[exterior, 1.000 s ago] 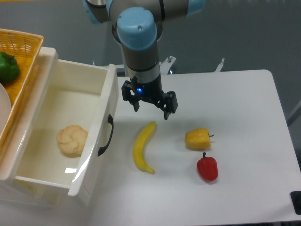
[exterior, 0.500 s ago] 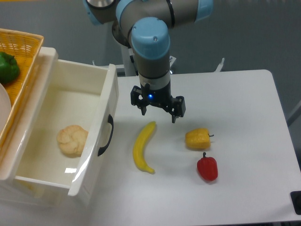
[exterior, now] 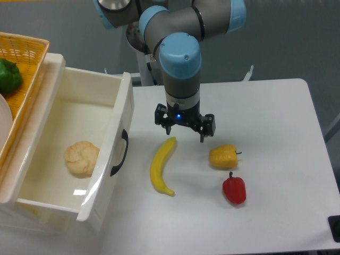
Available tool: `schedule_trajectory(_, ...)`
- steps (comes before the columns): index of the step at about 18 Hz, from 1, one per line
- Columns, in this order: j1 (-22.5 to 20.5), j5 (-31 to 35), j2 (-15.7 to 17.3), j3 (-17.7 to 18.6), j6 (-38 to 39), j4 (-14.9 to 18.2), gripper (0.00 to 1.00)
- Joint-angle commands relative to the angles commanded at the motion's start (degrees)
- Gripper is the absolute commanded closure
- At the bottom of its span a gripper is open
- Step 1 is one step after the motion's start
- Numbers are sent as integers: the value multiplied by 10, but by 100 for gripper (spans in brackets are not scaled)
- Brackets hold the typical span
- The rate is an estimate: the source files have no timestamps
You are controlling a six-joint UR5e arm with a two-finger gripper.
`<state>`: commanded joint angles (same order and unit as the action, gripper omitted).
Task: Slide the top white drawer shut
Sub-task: 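Lower the open gripper toward the table beside the banana, then move the gripper toward the open drawer's front panel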
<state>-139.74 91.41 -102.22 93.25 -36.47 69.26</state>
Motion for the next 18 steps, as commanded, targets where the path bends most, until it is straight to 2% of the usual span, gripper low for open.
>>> schedule_trajectory(7, -4, -2, -18, 1, 32, -2, 0)
schedule_trajectory(9, 3, -4, -27, 2, 41, -6, 0)
schedule_trajectory(12, 18, -3, -37, 5, 96, -10, 0)
schedule_trajectory(14, 20, -7, -41, 5, 98, -11, 0)
schedule_trajectory(18, 19, -66, -54, -3, 103, -15, 0)
